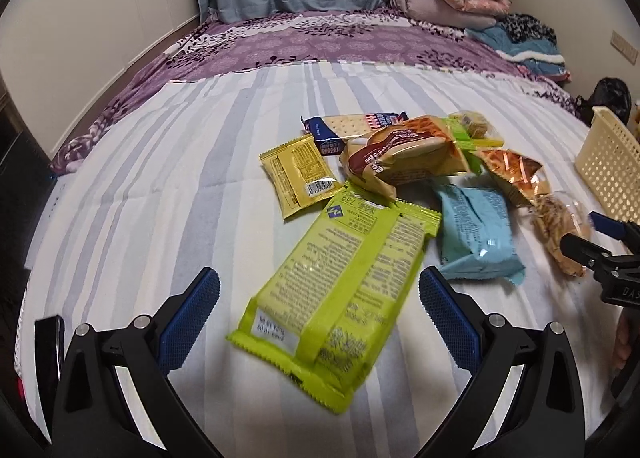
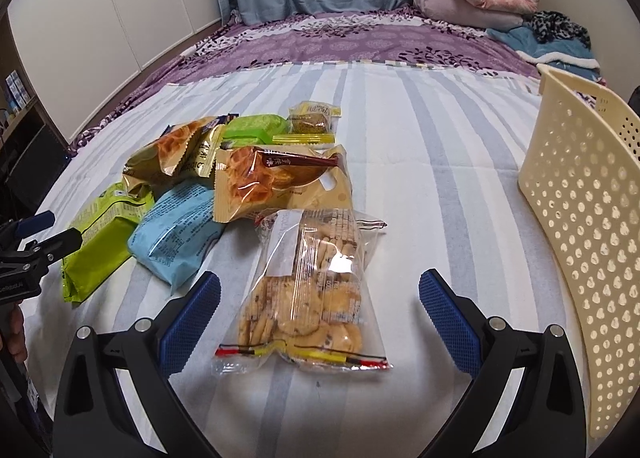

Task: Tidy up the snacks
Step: 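Grasp the lime-green biscuit pack with left tool while right tool grasps the clear cookie bag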

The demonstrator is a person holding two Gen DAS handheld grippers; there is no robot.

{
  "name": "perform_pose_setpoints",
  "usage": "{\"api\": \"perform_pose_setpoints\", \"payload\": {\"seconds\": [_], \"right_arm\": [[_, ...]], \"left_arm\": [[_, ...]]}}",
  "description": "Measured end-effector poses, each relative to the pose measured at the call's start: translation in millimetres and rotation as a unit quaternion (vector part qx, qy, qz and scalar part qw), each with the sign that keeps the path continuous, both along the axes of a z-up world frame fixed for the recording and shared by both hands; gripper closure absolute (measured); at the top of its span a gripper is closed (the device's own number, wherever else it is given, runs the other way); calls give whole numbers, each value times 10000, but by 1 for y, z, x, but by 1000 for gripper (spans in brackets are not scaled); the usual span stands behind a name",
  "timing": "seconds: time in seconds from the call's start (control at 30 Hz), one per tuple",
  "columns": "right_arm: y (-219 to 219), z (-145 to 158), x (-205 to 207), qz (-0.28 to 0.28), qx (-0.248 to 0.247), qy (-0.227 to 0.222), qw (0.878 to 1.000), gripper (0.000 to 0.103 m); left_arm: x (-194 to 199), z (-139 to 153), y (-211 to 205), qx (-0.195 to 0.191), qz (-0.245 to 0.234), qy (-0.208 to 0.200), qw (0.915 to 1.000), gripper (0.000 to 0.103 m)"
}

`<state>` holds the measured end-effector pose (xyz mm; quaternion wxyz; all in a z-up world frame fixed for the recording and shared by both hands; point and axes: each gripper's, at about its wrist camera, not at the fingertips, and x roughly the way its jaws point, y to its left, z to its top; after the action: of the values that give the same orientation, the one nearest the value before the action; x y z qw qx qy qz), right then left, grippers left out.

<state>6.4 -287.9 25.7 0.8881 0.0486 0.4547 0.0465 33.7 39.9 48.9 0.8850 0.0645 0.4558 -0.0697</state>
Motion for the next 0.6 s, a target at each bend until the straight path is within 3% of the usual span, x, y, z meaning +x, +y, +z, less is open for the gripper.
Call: {"api": "perform_pose_setpoints", "payload": {"seconds": [0.2, 0.43, 0.6], "right_arm": [[4, -7, 5, 55, -9, 136, 9999, 5], [11, -12, 10, 145, -35, 206, 9997, 5], [17, -14, 13, 222, -100, 212, 9995, 12]], "left_arm": [[19, -17, 0, -171, -236, 407, 9987, 2], [20, -29, -10, -68, -438, 506, 9977, 2], [22, -34, -6, -276, -304, 560, 9976, 14]]}}
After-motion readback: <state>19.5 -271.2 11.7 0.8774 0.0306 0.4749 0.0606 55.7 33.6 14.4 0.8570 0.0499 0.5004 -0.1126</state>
